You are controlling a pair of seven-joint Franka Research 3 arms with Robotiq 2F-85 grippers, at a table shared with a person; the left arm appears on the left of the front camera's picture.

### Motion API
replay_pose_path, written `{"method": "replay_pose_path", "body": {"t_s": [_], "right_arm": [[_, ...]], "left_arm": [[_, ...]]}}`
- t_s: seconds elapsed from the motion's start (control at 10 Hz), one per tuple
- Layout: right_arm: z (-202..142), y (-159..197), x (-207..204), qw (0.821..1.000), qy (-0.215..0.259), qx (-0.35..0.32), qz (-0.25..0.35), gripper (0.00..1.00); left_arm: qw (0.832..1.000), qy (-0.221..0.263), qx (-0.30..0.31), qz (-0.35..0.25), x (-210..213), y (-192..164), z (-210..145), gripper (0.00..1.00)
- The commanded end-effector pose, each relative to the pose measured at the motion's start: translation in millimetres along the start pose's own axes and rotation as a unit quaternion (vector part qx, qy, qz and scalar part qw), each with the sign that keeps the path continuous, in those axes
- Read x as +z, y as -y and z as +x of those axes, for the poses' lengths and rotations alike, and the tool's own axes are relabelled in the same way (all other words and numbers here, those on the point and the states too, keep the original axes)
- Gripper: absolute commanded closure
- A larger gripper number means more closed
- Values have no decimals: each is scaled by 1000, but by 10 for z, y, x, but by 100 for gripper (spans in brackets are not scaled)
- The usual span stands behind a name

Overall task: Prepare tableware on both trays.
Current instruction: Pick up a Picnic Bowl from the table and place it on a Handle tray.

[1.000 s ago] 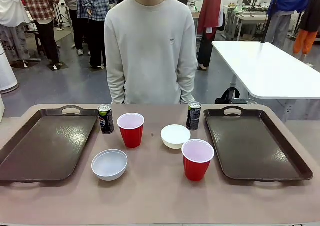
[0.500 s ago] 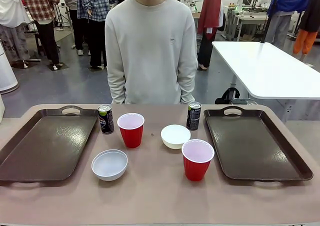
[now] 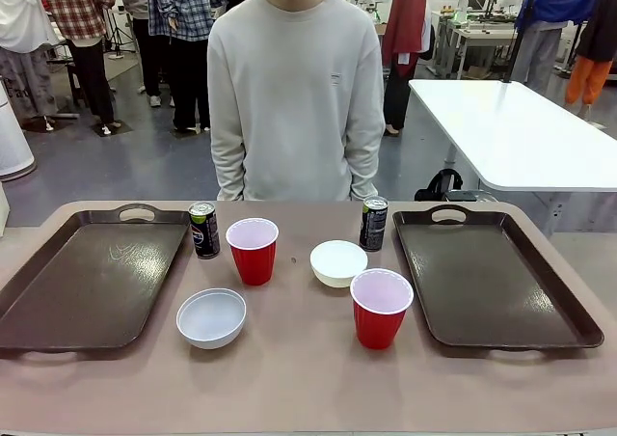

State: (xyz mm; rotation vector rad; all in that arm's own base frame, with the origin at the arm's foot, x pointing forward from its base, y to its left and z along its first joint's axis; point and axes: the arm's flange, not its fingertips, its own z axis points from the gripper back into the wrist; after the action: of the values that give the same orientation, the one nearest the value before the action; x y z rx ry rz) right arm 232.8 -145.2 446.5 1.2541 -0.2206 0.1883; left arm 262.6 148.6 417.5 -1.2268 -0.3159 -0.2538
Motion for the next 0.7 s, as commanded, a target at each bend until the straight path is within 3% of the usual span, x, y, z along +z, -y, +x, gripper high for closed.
{"method": "replay_pose_path", "body": {"t_s": [0.0,0.6], "right_arm": [[-9,17,13,1000,3,0,5,0],[-9,17,13,1000,3,0,5,0]], "left_arm": [[1000,6,-1,-6,4,18,12,0],[1000,6,-1,-6,4,18,12,0]]}}
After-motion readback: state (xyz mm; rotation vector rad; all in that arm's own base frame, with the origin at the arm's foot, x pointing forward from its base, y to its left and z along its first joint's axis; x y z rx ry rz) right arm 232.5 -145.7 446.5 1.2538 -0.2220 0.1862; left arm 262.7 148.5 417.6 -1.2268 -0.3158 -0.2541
